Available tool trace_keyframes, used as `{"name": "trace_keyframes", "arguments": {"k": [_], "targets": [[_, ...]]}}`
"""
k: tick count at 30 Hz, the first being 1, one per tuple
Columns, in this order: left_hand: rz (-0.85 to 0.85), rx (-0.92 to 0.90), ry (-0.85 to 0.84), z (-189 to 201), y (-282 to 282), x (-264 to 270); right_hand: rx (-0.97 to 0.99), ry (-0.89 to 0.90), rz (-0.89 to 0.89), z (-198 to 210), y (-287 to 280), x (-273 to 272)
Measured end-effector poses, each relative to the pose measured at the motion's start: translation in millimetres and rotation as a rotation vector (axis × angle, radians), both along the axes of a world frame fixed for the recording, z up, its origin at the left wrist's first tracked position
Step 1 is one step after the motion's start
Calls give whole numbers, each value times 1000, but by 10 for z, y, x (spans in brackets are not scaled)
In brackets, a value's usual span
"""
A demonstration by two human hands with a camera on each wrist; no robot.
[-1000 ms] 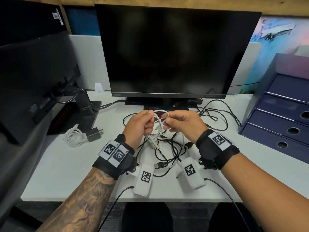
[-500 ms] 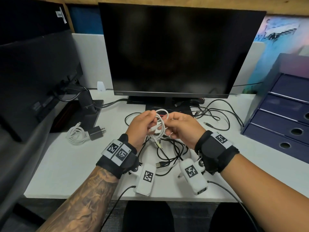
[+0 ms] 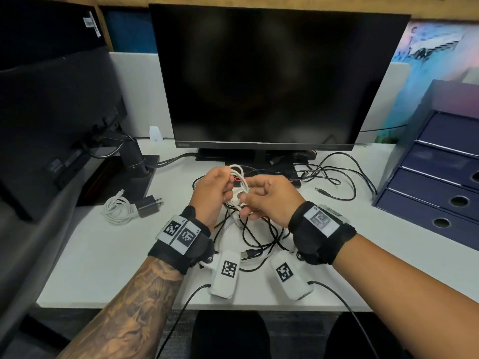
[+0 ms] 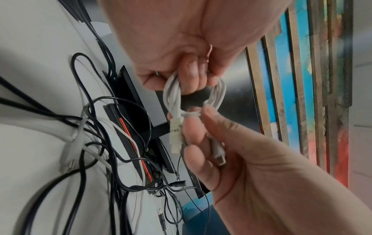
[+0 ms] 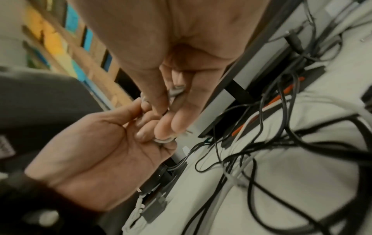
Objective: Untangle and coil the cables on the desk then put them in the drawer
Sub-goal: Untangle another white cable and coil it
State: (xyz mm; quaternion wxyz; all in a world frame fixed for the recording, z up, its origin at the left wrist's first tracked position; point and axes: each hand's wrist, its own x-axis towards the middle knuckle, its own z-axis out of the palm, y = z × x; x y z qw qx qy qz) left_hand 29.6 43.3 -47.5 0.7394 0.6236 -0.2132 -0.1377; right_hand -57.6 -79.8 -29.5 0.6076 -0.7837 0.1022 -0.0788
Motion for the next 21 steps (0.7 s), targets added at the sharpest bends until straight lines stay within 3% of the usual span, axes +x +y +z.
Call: {"name": "trace_keyframes", "arguments": {"k": [6,14,18,21], "targets": [[139,-118,111,46,37,55,-580,-107,-65,58,13,-13],[140,-134,127,102,111,141,-911,-98,18,255,-137,-64],[83,-173,183,111,131,155,-1173,-292,-30,133,-246,-10],[24,-181,204,106,89,102,-1143,-393,-99,8,-320,23]]}}
